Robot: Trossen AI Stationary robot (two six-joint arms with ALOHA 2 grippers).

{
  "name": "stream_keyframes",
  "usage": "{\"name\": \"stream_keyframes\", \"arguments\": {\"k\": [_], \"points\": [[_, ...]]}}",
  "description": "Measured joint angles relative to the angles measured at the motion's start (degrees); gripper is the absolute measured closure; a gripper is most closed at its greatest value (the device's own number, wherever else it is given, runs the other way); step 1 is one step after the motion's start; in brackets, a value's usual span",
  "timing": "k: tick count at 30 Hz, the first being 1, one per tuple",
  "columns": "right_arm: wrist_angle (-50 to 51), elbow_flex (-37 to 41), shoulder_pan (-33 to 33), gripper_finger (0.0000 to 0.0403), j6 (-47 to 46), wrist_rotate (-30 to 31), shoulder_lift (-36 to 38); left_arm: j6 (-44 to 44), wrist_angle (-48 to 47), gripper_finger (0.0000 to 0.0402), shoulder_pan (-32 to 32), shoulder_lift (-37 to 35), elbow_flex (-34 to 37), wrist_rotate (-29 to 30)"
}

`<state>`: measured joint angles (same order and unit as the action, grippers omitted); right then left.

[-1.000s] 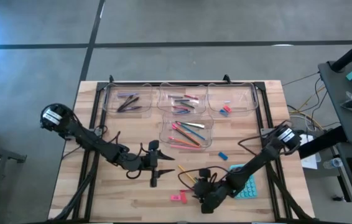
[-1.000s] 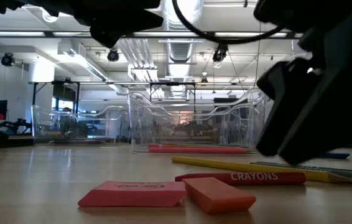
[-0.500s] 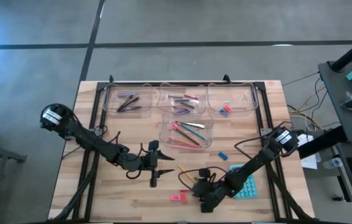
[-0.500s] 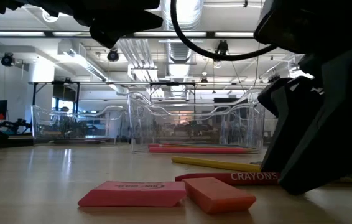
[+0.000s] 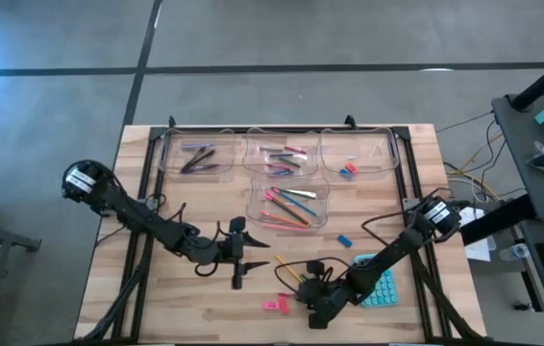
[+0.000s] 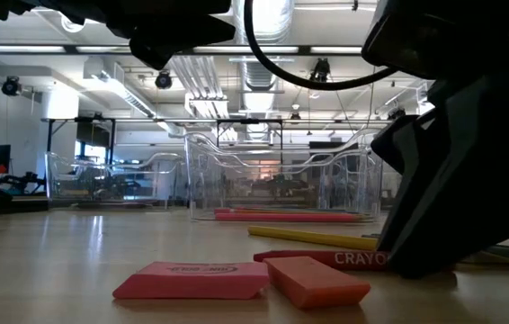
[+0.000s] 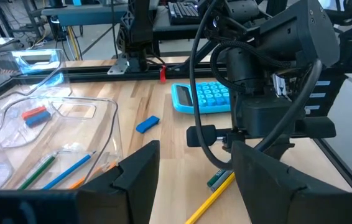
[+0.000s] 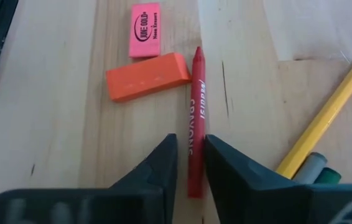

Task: Sort crayons/erasers/pens/pencils in bins
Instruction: Put the red crayon into the top middle transparent bin

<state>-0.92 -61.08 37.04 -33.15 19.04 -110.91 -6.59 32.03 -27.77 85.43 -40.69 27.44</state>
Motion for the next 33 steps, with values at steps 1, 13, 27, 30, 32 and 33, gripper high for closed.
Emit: {"name": "stream_keyframes", "arguments": {"k": [1, 13, 27, 30, 32, 33], "points": [[0.1, 0.0, -0.1, 0.0338, 0.0, -0.1, 0.0, 0.0, 0.0, 0.0217, 0.0, 0.0, 0.0, 0.0], [0.6, 0.2, -1.8, 0.0383, -0.6, -0.8, 1.3, 0.0, 0.0, 0.0217, 0.0, 0.0, 0.0, 0.0], [1.6, 0.5, -2.5, 0.0388, -0.2, 0.5, 4.2, 0.0, 0.1, 0.0217, 0.0, -0.1, -0.2, 0.0], [1.3, 0.4, -2.7, 0.0389, -0.2, 0.5, 4.5, 0.0, 0.2, 0.0217, 0.0, -0.1, -0.4, 0.0], [1.4, 0.4, -2.7, 0.0389, -0.2, 0.5, 5.0, 0.0, 0.1, 0.0217, 0.0, -0.1, -0.5, 0.0], [1.3, 0.4, -2.7, 0.0389, -0.1, 0.5, 5.4, 0.0, 0.1, 0.0217, 0.0, -0.1, -0.5, 0.0]]}}
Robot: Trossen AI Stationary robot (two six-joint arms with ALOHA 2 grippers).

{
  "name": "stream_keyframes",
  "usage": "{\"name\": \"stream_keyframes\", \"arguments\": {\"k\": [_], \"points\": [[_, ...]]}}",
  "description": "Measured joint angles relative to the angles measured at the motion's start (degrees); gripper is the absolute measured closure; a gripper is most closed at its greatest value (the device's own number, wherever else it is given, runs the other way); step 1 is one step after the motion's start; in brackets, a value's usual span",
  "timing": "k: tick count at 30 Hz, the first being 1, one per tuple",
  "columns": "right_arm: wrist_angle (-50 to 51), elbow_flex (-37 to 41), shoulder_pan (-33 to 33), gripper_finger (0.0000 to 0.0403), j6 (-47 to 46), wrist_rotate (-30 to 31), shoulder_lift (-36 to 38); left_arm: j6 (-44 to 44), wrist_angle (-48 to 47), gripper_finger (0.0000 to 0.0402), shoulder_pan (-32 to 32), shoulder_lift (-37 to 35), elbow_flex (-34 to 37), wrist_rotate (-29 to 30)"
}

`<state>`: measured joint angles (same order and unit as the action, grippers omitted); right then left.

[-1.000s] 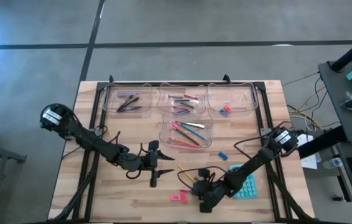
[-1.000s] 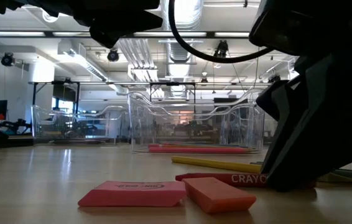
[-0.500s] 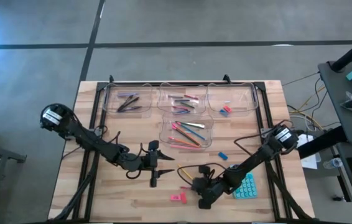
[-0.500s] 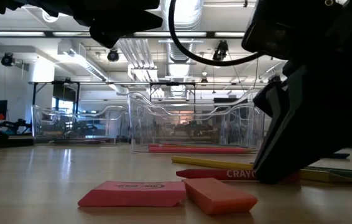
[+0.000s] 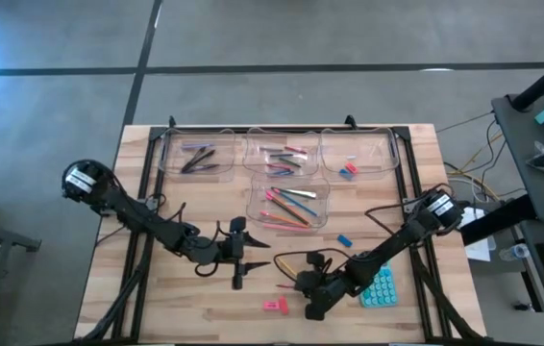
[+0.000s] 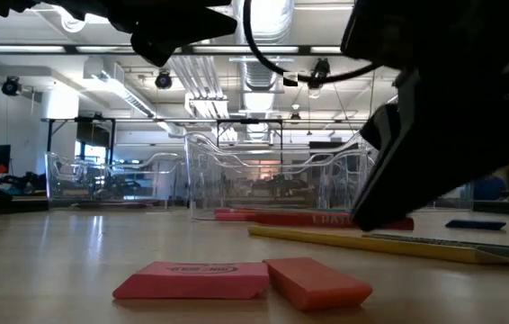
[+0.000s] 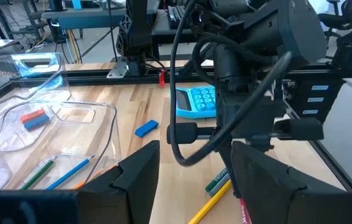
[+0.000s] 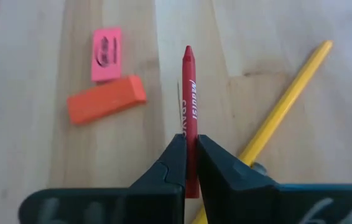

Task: Sort crayons/erasers/pens/pencils in bins
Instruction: Put the red crayon into the top middle transparent bin

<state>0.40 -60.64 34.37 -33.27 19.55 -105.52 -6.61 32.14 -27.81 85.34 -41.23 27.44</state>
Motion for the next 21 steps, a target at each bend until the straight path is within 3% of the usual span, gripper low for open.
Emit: {"name": "stream_keyframes", "arguments": {"k": [13, 21], "points": [[8.3, 1.1, -1.8, 0.0390, 3.6, 5.6, 11.0, 0.3, -0.1, 0.0217, -1.4, -5.3, 0.5, 0.0], [10.7, 4.1, -8.9, 0.0390, 10.6, 6.1, 20.5, 3.0, -0.1, 0.0217, -3.6, -6.6, 0.7, 2.8]]}}
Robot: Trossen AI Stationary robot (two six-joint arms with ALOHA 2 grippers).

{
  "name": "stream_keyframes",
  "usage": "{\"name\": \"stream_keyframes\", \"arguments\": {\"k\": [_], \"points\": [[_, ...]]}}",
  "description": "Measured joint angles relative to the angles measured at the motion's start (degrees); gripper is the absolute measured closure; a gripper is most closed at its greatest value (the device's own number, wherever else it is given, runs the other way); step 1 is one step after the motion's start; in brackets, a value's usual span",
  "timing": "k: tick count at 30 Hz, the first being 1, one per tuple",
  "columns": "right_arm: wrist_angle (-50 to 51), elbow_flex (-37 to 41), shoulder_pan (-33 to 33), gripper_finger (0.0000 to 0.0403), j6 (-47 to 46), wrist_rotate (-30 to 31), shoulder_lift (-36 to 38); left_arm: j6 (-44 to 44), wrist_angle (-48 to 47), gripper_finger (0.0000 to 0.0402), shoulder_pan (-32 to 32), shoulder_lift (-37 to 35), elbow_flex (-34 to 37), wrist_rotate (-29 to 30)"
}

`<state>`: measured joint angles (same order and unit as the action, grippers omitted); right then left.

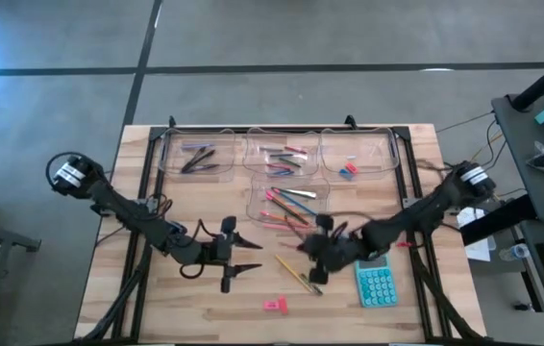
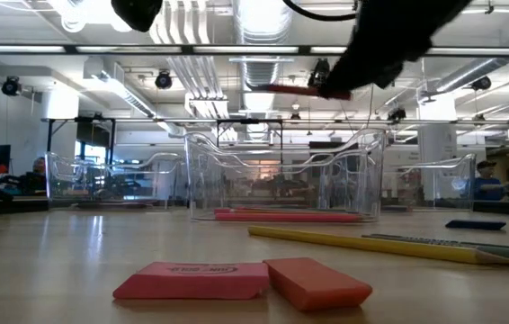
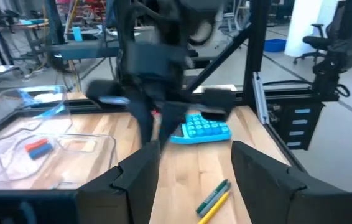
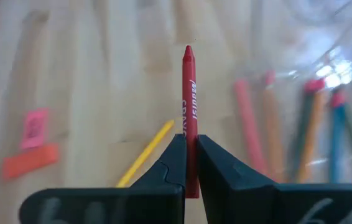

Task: Sort crayons/erasers/pens/pencils in bins
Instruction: Put the red crayon into the top middle transparent bin

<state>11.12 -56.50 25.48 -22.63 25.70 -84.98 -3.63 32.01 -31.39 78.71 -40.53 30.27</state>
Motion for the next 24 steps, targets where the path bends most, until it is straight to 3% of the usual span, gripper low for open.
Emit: {"name": "stream_keyframes", "arguments": {"k": [7, 17, 20, 24], "points": [[0.8, 0.6, -13.6, 0.0390, 11.2, -1.1, 7.9, 1.0, 0.0, 0.0217, -0.3, -0.3, 0.0, 0.2], [0.1, 1.1, -42.7, 0.0390, 18.9, -19.9, 7.7, 1.3, 0.0, 0.0217, -0.2, -0.2, 0.1, 0.2], [-0.6, 1.2, -47.9, 0.0389, 19.2, -26.0, 5.3, 1.3, 0.0, 0.0217, -0.2, -0.2, 0.1, 0.2], [-1.4, 1.2, -51.1, 0.0358, 18.6, -29.2, 3.1, 1.3, 0.0, 0.0217, -0.2, -0.2, 0.1, 0.2]]}}
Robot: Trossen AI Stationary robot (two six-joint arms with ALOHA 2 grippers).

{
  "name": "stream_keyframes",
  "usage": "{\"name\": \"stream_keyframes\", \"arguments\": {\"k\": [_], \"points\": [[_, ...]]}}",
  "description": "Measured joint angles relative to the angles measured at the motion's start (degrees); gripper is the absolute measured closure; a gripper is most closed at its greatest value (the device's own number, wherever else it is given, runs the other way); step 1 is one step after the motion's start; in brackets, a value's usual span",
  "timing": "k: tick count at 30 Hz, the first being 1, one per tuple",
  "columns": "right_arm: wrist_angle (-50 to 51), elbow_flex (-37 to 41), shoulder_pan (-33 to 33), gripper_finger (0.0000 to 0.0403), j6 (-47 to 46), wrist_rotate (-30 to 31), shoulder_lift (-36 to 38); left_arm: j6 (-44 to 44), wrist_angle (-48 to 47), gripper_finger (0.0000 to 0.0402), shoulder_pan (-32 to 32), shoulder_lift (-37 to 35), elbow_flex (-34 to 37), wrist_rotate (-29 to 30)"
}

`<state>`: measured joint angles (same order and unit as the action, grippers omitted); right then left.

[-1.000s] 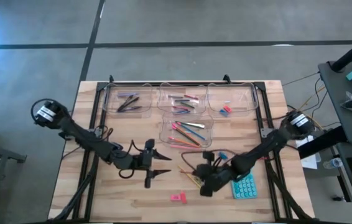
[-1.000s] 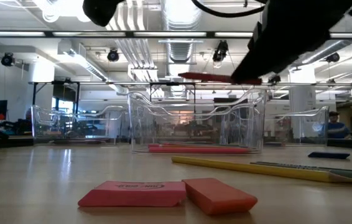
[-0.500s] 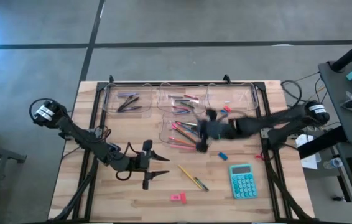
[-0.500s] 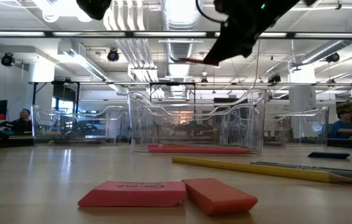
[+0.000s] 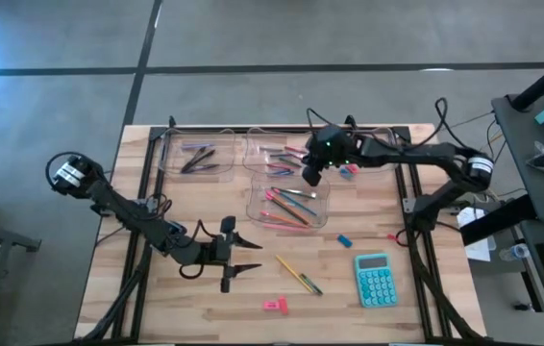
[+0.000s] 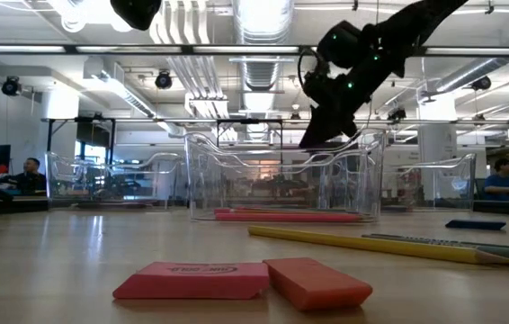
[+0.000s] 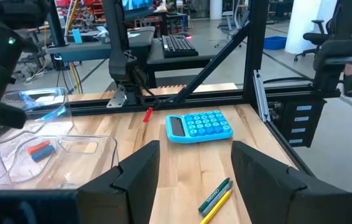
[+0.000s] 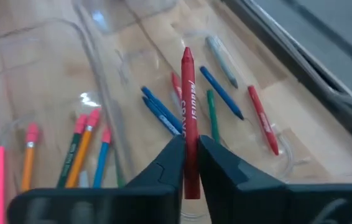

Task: Sort crayons/erasers/pens/pencils in bins
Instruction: Put the red crayon into the top middle transparent bin, then put the blue eraser into the top right transparent bin

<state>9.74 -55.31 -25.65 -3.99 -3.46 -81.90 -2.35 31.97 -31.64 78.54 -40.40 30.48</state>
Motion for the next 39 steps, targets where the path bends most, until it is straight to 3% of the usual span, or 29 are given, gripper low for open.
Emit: {"name": "stream_keyframes", "arguments": {"k": [6, 11, 15, 19, 29, 34, 39], "points": [[0.8, -0.3, -0.8, 0.0266, -0.5, 0.0, 0.0, -0.1, 0.0, 0.0217, 0.0, 0.0, 0.3, 0.0], [7.5, -2.0, 0.6, 0.0222, -2.6, 0.3, 4.5, -0.2, 0.0, 0.0217, 0.0, 0.0, 0.4, 0.0], [16.0, -2.0, 5.7, 0.0219, -2.9, 1.8, 11.2, -0.2, 0.0, 0.0217, 0.0, 0.0, 0.4, 0.0], [24.9, -1.6, 14.7, 0.0228, -7.7, 7.8, 17.5, -0.2, 0.0, 0.0217, 0.0, 0.0, 0.4, 0.0], [33.2, 8.5, 41.0, 0.0234, -31.3, 20.2, 22.7, -0.2, 0.2, 0.0217, 0.0, 0.0, 0.4, 0.0], [32.2, 16.5, 46.0, 0.0234, -41.9, 21.7, 21.3, -0.3, 0.3, 0.0217, 0.0, 0.0, 0.3, 0.0], [27.1, 23.1, 46.8, 0.0234, -46.1, 21.6, 19.8, -0.3, 0.4, 0.0217, 0.0, 0.0, 0.3, 0.0]]}}
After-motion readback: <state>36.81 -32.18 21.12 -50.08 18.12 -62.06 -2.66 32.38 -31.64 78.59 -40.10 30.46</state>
